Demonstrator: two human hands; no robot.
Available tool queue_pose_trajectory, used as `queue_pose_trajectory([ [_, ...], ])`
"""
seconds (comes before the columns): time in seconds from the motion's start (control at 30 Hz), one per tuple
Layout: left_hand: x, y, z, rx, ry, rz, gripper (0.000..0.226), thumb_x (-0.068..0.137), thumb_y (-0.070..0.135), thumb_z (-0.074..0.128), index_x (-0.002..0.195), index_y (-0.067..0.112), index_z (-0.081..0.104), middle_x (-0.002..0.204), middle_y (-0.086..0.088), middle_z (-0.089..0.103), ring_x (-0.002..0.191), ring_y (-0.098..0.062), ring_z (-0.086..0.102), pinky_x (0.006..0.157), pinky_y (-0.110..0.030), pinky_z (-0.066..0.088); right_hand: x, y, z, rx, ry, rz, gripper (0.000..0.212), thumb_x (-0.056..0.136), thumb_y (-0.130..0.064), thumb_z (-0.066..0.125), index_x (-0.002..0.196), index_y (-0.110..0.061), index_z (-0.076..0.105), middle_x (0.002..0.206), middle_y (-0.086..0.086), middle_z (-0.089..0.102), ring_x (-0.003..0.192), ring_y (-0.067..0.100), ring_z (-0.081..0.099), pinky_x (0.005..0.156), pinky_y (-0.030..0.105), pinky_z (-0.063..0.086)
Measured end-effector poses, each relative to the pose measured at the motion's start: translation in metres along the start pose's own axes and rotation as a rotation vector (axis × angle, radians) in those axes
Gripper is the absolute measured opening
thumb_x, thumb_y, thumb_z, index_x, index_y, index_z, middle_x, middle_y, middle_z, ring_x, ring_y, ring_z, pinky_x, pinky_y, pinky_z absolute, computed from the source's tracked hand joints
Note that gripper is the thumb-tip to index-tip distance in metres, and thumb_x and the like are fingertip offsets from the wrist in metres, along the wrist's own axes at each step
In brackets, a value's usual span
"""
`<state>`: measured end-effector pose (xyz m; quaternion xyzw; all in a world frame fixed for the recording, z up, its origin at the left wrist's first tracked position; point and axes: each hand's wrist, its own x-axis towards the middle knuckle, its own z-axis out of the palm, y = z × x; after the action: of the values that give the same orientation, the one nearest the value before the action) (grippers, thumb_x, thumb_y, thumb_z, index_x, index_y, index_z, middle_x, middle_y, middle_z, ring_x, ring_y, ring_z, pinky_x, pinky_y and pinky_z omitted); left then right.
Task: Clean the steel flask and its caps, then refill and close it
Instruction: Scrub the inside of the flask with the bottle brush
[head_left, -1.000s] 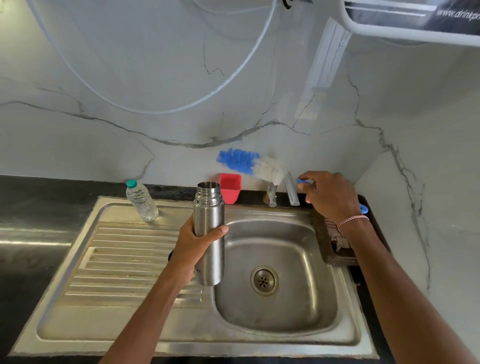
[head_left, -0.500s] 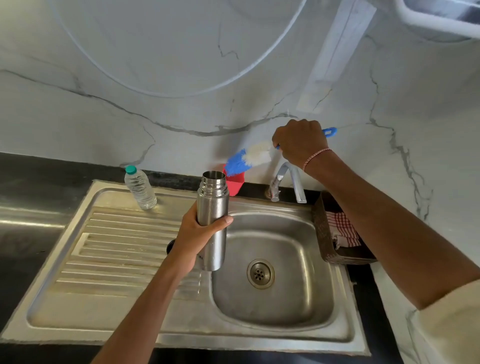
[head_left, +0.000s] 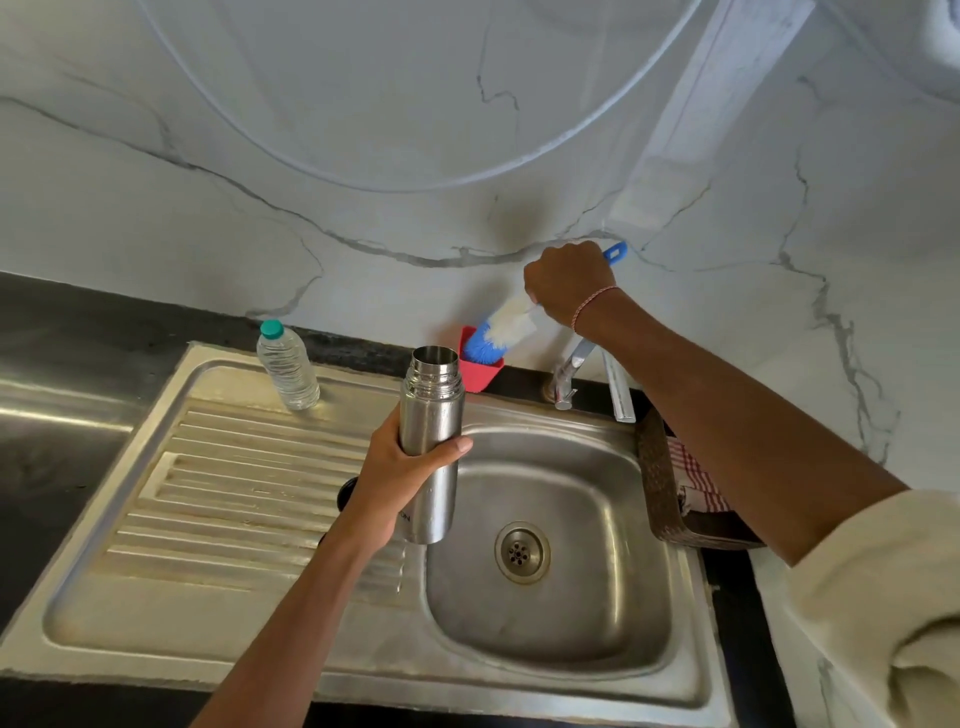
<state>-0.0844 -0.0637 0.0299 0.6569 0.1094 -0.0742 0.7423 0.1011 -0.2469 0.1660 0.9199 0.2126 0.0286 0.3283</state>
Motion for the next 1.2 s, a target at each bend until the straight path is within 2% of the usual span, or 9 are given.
queue_pose_trajectory([
  [0.37, 0.004, -0.005, -0.002, -0.003, 0.000, -0.006, 0.049, 0.076, 0.022, 0.091, 0.118, 0.029, 0.067, 0.101, 0.002, 0.077, 0.093, -0.016, 0.074, 0.077, -0.028, 0.056, 0.017, -0.018, 0.028, -0.055, -0.054, -0.029, 0.002, 0.098, -0.012, 0.064, 0.098, -0.012, 0.062, 0.090, 0.011, 0.067, 0.091, 0.031, 0.070, 0.098, 0.045, 0.047],
  [0.5, 0.003, -0.005, 0.000, 0.001, -0.004, -0.007, 0.050, 0.075, 0.024, 0.091, 0.118, 0.029, 0.067, 0.102, 0.001, 0.077, 0.094, -0.017, 0.074, 0.078, -0.029, 0.056, 0.019, -0.015, 0.048, -0.042, 0.068, -0.059, 0.018, 0.097, -0.015, 0.066, 0.115, -0.015, 0.070, 0.106, 0.011, 0.071, 0.107, 0.030, 0.066, 0.107, 0.046, 0.042],
  [0.57, 0.002, -0.006, 0.000, 0.000, -0.014, 0.002, 0.053, 0.073, 0.028, 0.093, 0.119, 0.029, 0.067, 0.103, -0.001, 0.077, 0.095, -0.019, 0.074, 0.079, -0.030, 0.057, 0.016, -0.013, 0.054, 0.148, 0.250, -0.055, 0.031, 0.092, -0.015, 0.072, 0.123, -0.016, 0.071, 0.122, 0.013, 0.069, 0.120, 0.033, 0.060, 0.111, 0.048, 0.041],
  [0.67, 0.000, -0.004, 0.002, 0.008, -0.021, 0.020, 0.057, 0.068, 0.038, 0.093, 0.119, 0.031, 0.066, 0.104, 0.001, 0.077, 0.096, -0.018, 0.074, 0.080, -0.030, 0.056, -0.016, -0.019, 0.036, 0.812, 0.384, 0.044, 0.031, 0.097, -0.024, 0.067, 0.128, -0.020, 0.068, 0.123, 0.004, 0.070, 0.116, 0.021, 0.062, 0.106, 0.040, 0.049],
  [0.77, -0.001, -0.003, 0.008, 0.001, -0.031, 0.019, 0.069, 0.062, 0.055, 0.088, 0.121, 0.031, 0.064, 0.104, 0.007, 0.077, 0.096, -0.012, 0.073, 0.079, -0.025, 0.054, -0.077, -0.044, 0.030, 1.476, 0.191, 0.068, 0.032, 0.095, -0.037, 0.070, 0.125, -0.029, 0.068, 0.104, -0.008, 0.072, 0.094, 0.005, 0.069, 0.089, 0.025, 0.056],
  [0.83, -0.004, -0.001, 0.012, -0.011, -0.075, 0.030, 0.084, 0.058, 0.069, 0.086, 0.128, 0.029, 0.060, 0.108, 0.009, 0.076, 0.102, -0.011, 0.072, 0.080, -0.022, 0.055, -0.118, -0.069, 0.037, 1.719, -0.042, 0.009, 0.059, 0.083, -0.044, 0.081, 0.137, -0.036, 0.058, 0.115, -0.009, 0.069, 0.103, 0.006, 0.068, 0.091, 0.028, 0.057],
  [0.97, -0.016, -0.007, 0.033, -0.090, -0.307, 0.009, 0.070, 0.087, 0.057, 0.071, 0.147, 0.032, 0.046, 0.136, 0.000, 0.067, 0.125, -0.021, 0.066, 0.101, -0.042, 0.056, -0.163, -0.124, 0.062, 1.758, -0.111, 0.031, 0.106, 0.065, -0.037, 0.095, 0.149, -0.039, 0.031, 0.122, -0.016, 0.063, 0.105, -0.001, 0.065, 0.087, 0.023, 0.058],
  [1.13, -0.028, -0.041, 0.040, 0.003, -0.373, -0.034, 0.068, 0.096, 0.075, 0.042, 0.149, 0.032, 0.045, 0.150, 0.004, 0.053, 0.142, -0.014, 0.049, 0.120, -0.044, 0.037, -0.190, -0.143, 0.086, 1.761, 0.052, 0.249, 0.088, 0.072, -0.043, 0.090, 0.144, -0.036, 0.039, 0.113, -0.017, 0.068, 0.098, 0.003, 0.067, 0.082, 0.026, 0.058],
  [1.2, -0.030, -0.060, 0.033, 0.205, -0.302, 0.069, 0.073, 0.095, 0.081, 0.031, 0.135, 0.025, 0.052, 0.136, 0.005, 0.053, 0.132, -0.009, 0.050, 0.121, -0.036, 0.036, -0.200, -0.145, 0.098, 1.583, 0.021, 0.265, 0.085, 0.074, -0.046, 0.087, 0.144, -0.036, 0.039, 0.110, -0.018, 0.066, 0.092, 0.005, 0.065, 0.080, 0.026, 0.054],
])
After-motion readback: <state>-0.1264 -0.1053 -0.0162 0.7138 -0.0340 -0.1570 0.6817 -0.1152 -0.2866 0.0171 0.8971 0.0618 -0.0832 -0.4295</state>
